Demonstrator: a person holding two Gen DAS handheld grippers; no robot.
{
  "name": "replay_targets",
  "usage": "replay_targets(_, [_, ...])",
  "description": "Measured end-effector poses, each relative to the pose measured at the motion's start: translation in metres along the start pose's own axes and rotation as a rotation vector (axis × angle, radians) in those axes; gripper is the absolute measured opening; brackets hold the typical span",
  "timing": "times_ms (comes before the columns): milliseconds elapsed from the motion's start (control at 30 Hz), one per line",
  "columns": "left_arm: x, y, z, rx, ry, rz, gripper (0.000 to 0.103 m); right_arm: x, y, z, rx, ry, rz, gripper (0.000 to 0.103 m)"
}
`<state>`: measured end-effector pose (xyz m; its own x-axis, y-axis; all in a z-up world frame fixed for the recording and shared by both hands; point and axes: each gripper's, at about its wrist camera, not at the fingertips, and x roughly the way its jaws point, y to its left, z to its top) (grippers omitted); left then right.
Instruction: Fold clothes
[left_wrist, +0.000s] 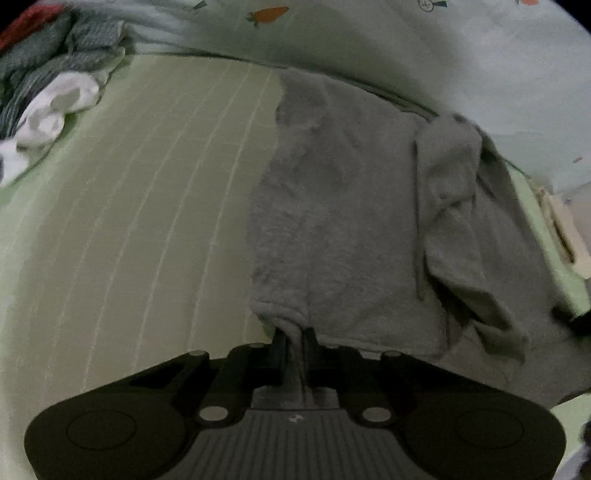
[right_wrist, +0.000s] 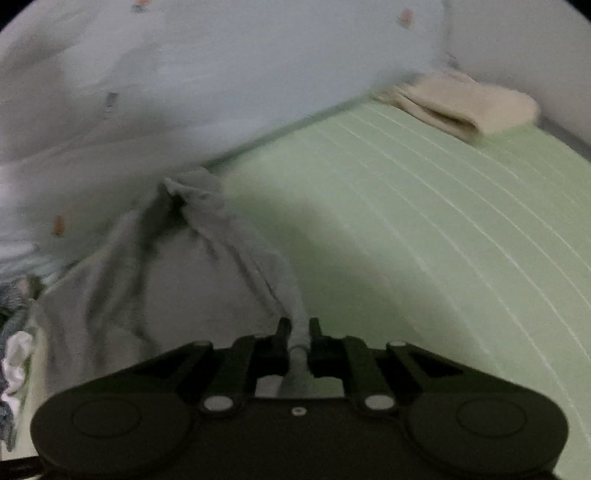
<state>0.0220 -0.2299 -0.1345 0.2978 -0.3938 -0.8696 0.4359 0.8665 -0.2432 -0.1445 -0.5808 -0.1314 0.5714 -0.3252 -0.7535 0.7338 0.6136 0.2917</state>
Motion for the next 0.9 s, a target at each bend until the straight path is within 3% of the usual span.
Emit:
replay_targets(67, [-0.001,-0.001,-0.012,0.002,0.024,0.025,0.01,0.007,-0.005,-0.012,-0.034,0.066,-0.057,0.013])
replay_targets(100, [0.0,-0.001,-0.018,0.005,0.034,0.044,0.01,0.011,-0.004,-0.019,-0.068,0.107,-0.091,0.019])
replay_targets(167, [-0.001,0.0,-0.025,0.0,0.042,0.058,0.012,0.014,0.006,-0.028,-0.132,0.116,-0.16,0.039])
replay_targets(233, [-0.007,-0.003,-0.026,0.004,0.029,0.066,0.017,0.009,0.021,-0.026,-0.186,0.069,-0.158,0.062])
replay_targets(367, [-0.01,-0.001,-0.023,0.01,0.022,0.117,0.018,0.0,0.059,-0.016,-0.293,-0.046,-0.034,0.08])
replay_targets(433, [-0.012,0.003,-0.021,-0.005,0.014,0.129,0.022,0.002,0.08,-0.017,-0.325,-0.032,0.082,0.081])
replay_targets(500, [-0.015,0.005,-0.012,-0.029,-0.005,0.134,0.029,0.01,0.1,-0.026,-0.34,0.041,0.181,0.083])
replay_targets(600, [-0.027,0.012,-0.01,-0.056,-0.041,0.132,0.035,0.024,0.124,-0.044,-0.364,0.151,0.255,0.083])
replay_targets(700, [-0.031,0.016,-0.009,-0.08,-0.052,0.136,0.039,0.041,0.131,-0.06,-0.436,0.227,0.215,0.083])
replay_targets(767, [-0.031,0.014,-0.011,-0.088,-0.046,0.147,0.039,0.045,0.129,-0.059,-0.456,0.222,0.2,0.081])
replay_targets(900, [-0.032,0.008,-0.015,-0.102,-0.037,0.154,0.039,0.043,0.12,-0.051,-0.462,0.198,0.222,0.022])
